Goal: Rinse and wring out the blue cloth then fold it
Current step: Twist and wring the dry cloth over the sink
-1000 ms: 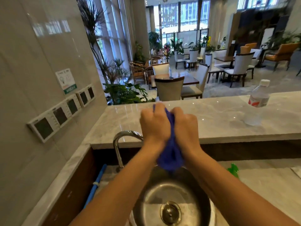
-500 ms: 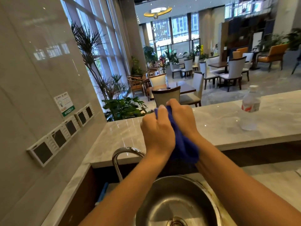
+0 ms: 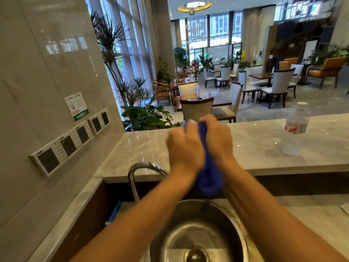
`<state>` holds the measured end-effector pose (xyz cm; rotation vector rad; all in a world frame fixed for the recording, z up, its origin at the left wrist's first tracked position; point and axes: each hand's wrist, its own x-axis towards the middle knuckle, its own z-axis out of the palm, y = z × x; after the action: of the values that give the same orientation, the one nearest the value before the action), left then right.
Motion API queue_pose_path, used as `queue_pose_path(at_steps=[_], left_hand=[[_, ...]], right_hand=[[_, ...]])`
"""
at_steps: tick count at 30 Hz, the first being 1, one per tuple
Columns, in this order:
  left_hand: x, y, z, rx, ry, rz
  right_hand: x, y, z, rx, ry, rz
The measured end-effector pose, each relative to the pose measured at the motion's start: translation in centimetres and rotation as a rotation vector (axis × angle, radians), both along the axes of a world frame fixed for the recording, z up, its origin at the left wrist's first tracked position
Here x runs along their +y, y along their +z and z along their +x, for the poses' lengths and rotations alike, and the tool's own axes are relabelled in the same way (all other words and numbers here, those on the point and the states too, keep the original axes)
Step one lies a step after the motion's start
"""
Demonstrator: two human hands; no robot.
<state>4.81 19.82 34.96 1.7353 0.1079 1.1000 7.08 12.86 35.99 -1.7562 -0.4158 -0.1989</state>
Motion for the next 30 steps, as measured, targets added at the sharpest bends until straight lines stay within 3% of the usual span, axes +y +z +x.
queue_pose_path(at_steps=[2,6,10,14,16,18,21,24,26,30], left_hand=[[-0.3,-1.1,-1.1,-0.06,-0.05,0.05],[2.5,-0.1,0.0,-0.096,0.059,-0.187],[0.8,-1.5,-1.1,-0.109,-0.043,-0.047],[4.2,0.2,0.4,-0.022,0.067,-0.249],[3.4,-1.5,-0.3,-0.018,-0.048,-0.2],[2.8,-3.3,-1.3,-0.006,-0.242,-0.244],[4.7,-4.2,-1.1,0.021,-0.373,-0.54],[6.3,-6.8,-0.7,0.091,-0.46,-0.746],[6.5,-9.1,-0.9,0.162,-0.457,-0.788],[7.2,-15.0,-2.0,0.37,-0.229,-0.557]], right_hand=[[0.1,-0.2,0.1,0.015,0.002,0.063],[2.1,-1.8,-2.4,-0.004,0.08,0.147],[2.2,-0.9,0.4,0.054,0.025,0.16],[3.4,-3.3,-2.1,-0.017,0.112,0.093],[2.9,-3.1,-0.1,0.177,0.137,0.042],[3.1,-2.1,2.1,0.39,0.152,0.354],[2.2,-4.2,3.3,0.624,0.04,0.725],[0.6,-7.2,2.7,0.855,0.49,0.857],[-1.0,-9.9,2.3,0.939,0.674,0.862],[-1.2,-15.8,0.6,1.055,0.759,0.873]])
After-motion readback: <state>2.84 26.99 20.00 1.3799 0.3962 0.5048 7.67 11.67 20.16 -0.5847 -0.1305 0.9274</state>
